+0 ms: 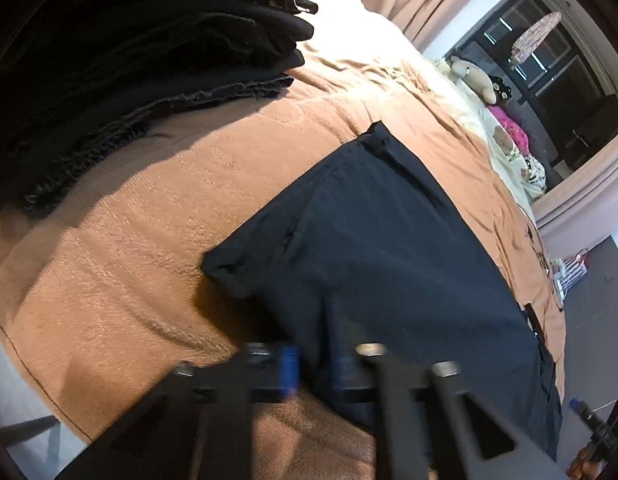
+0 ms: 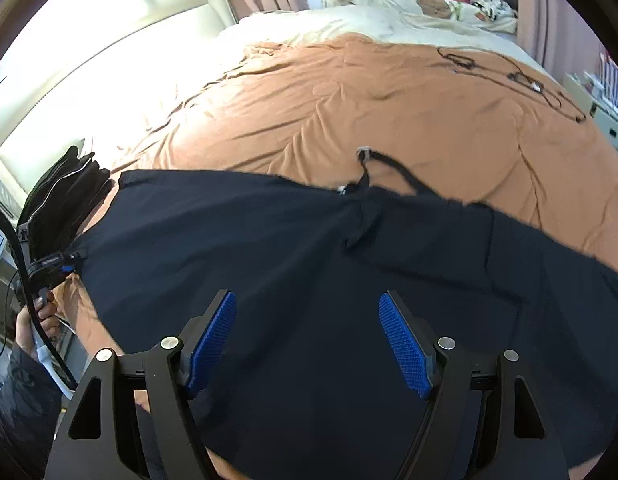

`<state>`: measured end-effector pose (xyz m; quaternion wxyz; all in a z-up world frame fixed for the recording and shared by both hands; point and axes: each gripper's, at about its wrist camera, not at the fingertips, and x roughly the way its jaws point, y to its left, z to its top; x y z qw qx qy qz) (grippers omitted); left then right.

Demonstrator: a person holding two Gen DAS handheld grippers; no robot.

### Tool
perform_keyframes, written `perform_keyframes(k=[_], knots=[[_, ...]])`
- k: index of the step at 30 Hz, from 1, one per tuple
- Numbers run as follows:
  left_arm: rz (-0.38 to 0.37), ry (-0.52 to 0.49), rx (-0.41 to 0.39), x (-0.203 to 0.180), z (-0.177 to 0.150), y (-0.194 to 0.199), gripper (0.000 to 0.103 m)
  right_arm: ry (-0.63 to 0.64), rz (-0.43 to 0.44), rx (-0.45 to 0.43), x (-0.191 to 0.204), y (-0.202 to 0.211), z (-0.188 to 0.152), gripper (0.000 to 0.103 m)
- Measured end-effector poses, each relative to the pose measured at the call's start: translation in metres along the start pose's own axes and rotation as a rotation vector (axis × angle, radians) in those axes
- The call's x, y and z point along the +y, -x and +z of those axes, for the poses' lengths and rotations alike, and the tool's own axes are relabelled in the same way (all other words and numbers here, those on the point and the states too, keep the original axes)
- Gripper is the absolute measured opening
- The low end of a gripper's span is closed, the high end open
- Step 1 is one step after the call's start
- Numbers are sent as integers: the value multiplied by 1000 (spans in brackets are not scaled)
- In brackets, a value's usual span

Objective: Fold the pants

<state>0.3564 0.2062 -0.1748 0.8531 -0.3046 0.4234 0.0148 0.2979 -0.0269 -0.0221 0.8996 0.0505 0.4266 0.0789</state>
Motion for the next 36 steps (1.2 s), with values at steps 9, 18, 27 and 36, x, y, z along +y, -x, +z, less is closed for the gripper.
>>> perform_keyframes(k=[9,18,27,36], knots=[[-45,-17,-95,-23,27,34,2,-76,46,109,19,-20,-26,32],[-116,-81,-137,-64,52,63,2,-104,108,241,36,-64,-54,19],[-198,-235,-190,-146,72,104,2,-155,174,163,10,-32,-41,19],[-297,-424,-230,-255,72,142,2,-248,170,11,-57,30,-33,19]])
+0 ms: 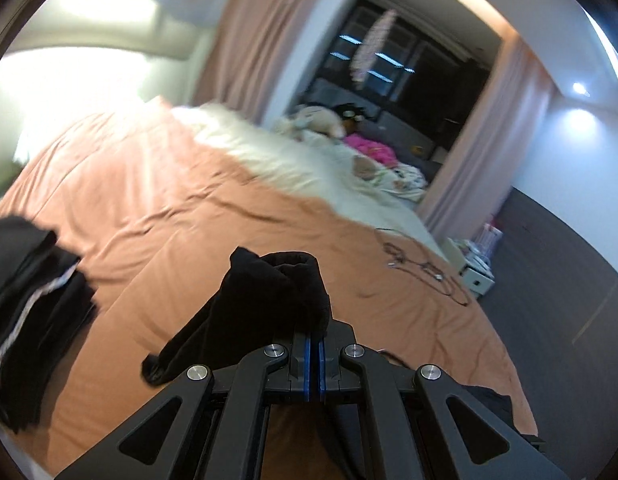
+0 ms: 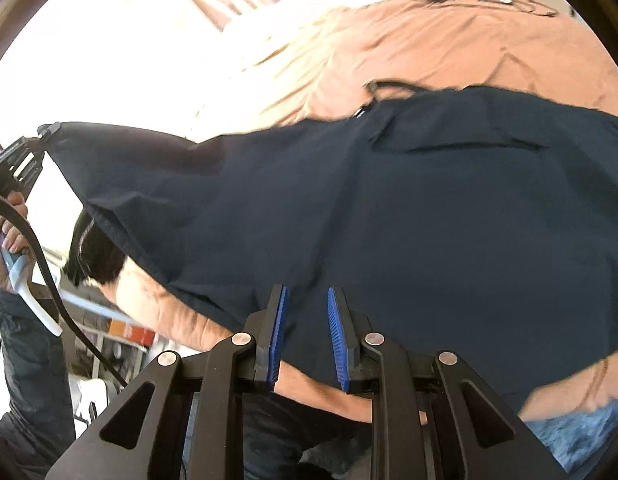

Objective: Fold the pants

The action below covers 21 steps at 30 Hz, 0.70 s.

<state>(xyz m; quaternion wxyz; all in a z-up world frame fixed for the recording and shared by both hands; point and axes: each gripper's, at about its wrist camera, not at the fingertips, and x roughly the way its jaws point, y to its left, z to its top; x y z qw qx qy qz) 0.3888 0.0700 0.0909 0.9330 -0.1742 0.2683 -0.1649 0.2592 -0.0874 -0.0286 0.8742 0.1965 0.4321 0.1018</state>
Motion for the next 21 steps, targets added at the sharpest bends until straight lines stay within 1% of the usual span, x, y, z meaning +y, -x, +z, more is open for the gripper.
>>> perform_keyframes(k=[3,5,6,7,8,9,10,11,15,17,19,20,21], knots=[[-46,-64,-11,-41,13,-2,2,-21,-7,-40,-20,21,0,19],[-69,-97,-14,-62,19,-4,2,-47,-3,-62,-37,36,-3,22],[-84,-119,-18,-76,22,-4,2,-56,-3,-75,-42,41,-5,31],[-101,-135,-19,-87,25,-5,2,-66,-5,-99,-52,50,-5,45],[-115,-151,-21,-98,27,-6,2,-69,-11,-126,-55,55,-8,54],[-124,-167,-24,-109,29,-8,2,-72,-18,-155,-62,63,-9,68],[-133,-175,-23,-118,31,-11,2,-76,-25,-183,-68,71,-11,73],[-147,-178,-18,-126,32,-13,2,-81,-28,-207,-75,81,-13,73],[-190,-212,-9,-165,33,-23,2,-98,-48,-245,-101,106,-19,73],[-208,-232,-3,-183,32,-27,2,-105,-59,-263,-107,117,-26,76],[-228,-253,6,-201,29,-33,2,-121,-65,-283,-111,124,-33,81],[-237,-259,10,-209,28,-35,2,-132,-70,-295,-115,135,-42,81],[-248,-265,16,-220,27,-39,2,-140,-74,-304,-116,134,-49,81]])
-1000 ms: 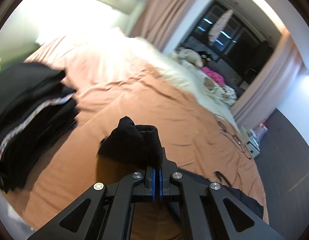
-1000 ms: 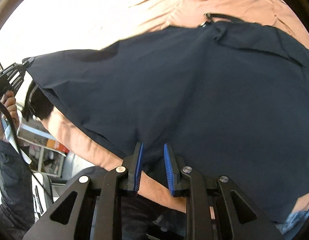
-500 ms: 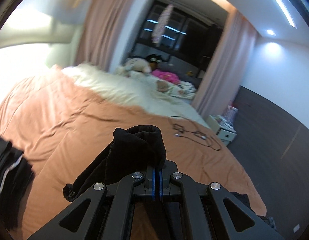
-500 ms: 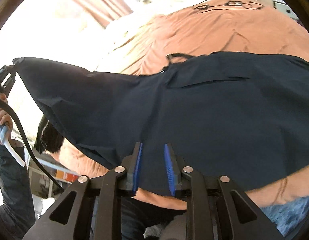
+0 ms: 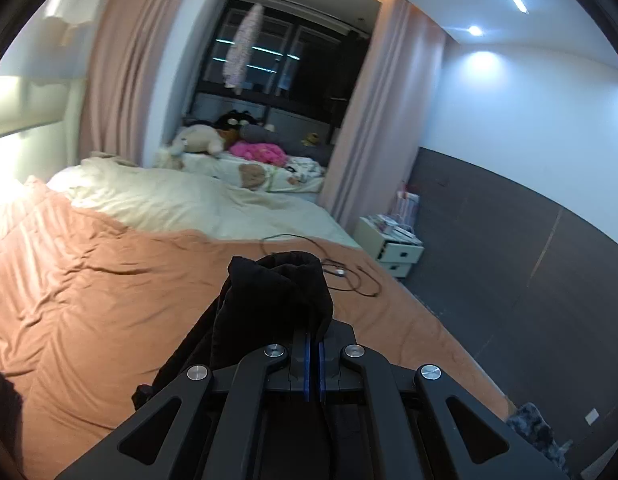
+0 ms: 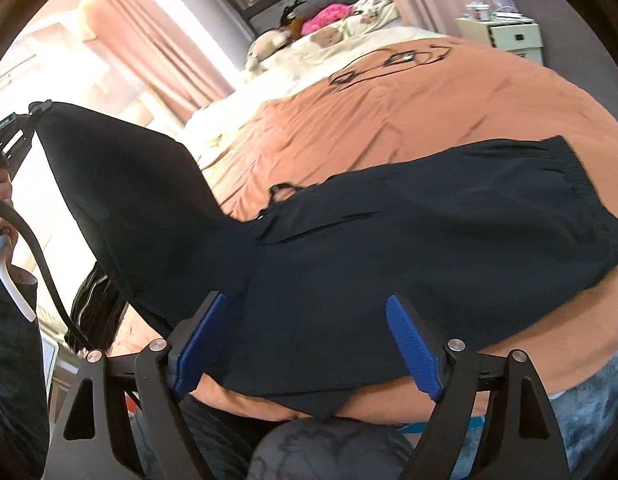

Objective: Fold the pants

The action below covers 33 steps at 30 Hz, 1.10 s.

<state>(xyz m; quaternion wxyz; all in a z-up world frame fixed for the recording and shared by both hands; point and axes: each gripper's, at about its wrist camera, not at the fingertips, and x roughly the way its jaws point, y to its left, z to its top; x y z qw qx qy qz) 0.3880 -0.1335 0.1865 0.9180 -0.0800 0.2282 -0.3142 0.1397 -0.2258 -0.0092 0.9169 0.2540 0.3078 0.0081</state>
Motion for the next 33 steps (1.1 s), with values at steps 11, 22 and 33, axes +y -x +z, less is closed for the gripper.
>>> perform_keyframes(k=[11,22,33], knots=[[-131,-45,96,-86,-5,-69,2,-77,-69,-99,-23,44,-25,81],[-216,-80,259,-163,-46,-162,2,-175,-136,-132,-61,71,-43,81],[-315,-132,390,-227,-98,-213,2,-251,-198,-156,-71,91,-54,81]])
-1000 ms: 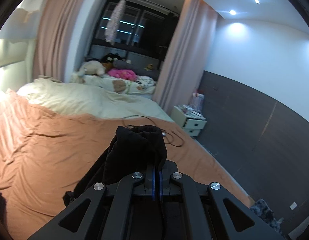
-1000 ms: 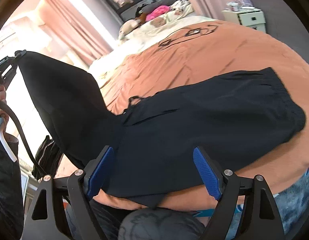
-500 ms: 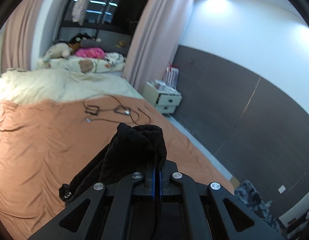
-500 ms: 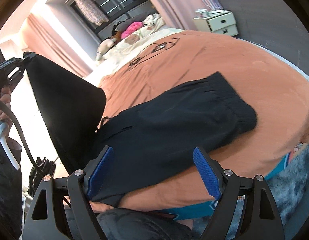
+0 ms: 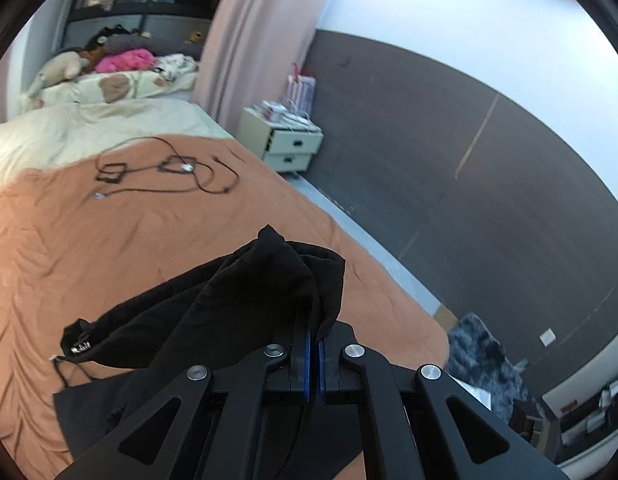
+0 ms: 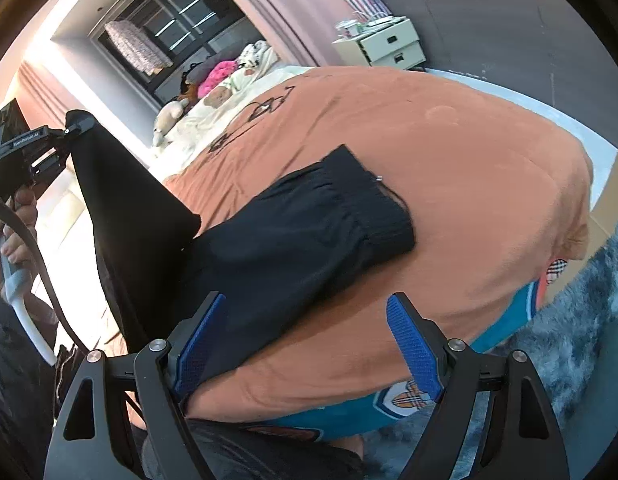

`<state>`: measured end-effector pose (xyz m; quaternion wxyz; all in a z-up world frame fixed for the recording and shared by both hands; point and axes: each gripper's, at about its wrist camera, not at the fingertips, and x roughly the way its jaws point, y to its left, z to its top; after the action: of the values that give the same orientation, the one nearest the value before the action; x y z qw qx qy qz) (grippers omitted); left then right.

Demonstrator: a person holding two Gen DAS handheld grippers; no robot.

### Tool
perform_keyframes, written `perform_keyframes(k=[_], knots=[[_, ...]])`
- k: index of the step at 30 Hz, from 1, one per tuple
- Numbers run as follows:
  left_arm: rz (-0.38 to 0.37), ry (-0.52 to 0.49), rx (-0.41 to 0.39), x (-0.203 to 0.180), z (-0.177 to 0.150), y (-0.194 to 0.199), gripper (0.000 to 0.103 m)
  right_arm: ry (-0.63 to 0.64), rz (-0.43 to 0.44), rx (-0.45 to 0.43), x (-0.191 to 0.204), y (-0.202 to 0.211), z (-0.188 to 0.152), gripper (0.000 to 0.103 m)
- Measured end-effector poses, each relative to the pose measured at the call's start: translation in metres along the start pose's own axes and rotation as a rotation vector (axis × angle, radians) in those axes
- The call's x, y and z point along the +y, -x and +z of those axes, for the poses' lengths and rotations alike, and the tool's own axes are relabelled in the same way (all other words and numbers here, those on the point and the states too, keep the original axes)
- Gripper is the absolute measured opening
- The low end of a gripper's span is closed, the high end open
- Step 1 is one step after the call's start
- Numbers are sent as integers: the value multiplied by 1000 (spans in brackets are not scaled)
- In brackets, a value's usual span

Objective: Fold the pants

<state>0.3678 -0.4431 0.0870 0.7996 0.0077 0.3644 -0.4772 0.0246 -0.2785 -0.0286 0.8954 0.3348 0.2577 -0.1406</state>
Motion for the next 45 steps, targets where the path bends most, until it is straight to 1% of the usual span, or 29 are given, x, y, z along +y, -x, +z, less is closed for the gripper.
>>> perform_keyframes(k=[6,8,10,11,12,13,14,15,17,20,23,27,31,34,36,39,40,43,45], knots=[[-62,-25,74,-32,-19,-40,2,-34,-20,3,-4,8,-11,81],[-82,-37,111,-44,-27,-56,2,-42,-22,8,-4,6,-8,81],[-113,-49,147,-55,-35,-65,5,-51,-21,13,-3,7,-11,81],[-123,-56,172,-59,-39,-69,13,-53,-19,14,-4,8,-9,81],[-131,-63,192,-61,-41,-70,31,-55,-18,13,-4,9,-9,81],[-137,-68,200,-60,-43,-69,43,-56,-16,14,-2,10,-9,81],[-139,-70,194,-59,-43,-65,66,-54,-14,14,-2,11,-8,81],[-139,-74,175,-56,-42,-58,82,-51,-12,14,-1,12,-7,81],[-125,-80,135,-49,-40,-43,90,-40,-3,11,2,14,-5,81],[-74,-69,122,-27,-35,-29,90,-29,13,15,4,11,-1,81],[-3,-67,118,-1,-37,-13,90,-18,27,25,7,4,4,81],[91,-26,111,45,-45,13,90,12,37,39,7,-9,12,81],[166,11,107,84,-60,38,90,35,60,57,9,-23,22,81],[201,42,106,109,-75,54,90,63,63,63,10,-35,27,81],[218,67,114,125,-88,62,90,80,41,77,10,-46,33,81],[238,99,127,148,-110,69,90,94,27,101,12,-63,43,70],[243,112,131,155,-117,70,90,97,19,111,12,-68,46,68],[250,161,146,178,-139,71,89,111,-5,136,14,-82,54,64],[258,191,161,192,-153,68,89,112,-17,145,14,-89,60,63]])
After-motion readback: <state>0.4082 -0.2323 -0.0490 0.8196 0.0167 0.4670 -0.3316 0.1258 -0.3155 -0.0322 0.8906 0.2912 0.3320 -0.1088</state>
